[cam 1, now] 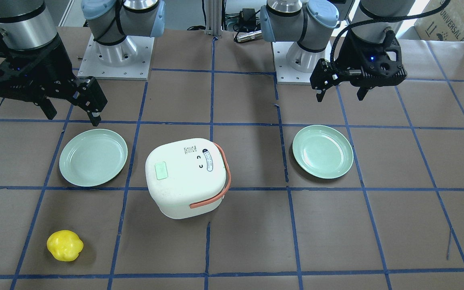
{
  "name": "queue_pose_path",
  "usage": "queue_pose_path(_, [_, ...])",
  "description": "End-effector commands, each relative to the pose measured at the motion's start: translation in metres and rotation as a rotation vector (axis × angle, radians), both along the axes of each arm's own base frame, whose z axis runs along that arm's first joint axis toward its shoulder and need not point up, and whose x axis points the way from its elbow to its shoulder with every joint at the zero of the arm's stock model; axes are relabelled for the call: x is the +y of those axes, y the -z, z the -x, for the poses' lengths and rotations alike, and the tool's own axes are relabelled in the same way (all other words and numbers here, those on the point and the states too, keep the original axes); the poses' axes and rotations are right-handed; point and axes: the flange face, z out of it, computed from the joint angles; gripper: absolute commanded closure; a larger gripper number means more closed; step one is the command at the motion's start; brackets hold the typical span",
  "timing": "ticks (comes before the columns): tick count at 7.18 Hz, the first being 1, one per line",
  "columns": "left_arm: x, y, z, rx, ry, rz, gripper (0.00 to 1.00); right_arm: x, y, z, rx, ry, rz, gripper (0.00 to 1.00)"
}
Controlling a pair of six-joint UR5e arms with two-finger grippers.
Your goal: Press rice cooker button
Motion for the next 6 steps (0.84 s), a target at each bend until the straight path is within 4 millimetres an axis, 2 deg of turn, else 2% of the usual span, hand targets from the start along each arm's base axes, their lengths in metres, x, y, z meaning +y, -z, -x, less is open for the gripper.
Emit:
queue_pose_path(1, [0.0, 0.0, 0.0, 0.0, 0.0, 0.0, 0.0, 0.005, 0.008, -0.002, -0.002, -0.001, -0.051, 0.0])
queue_pose_path(6, [0.0, -0.001, 0.0, 0.0, 0.0, 0.001, 0.0, 0.015, 0.026, -0.005, -0.01, -0.012, -0.158, 0.0])
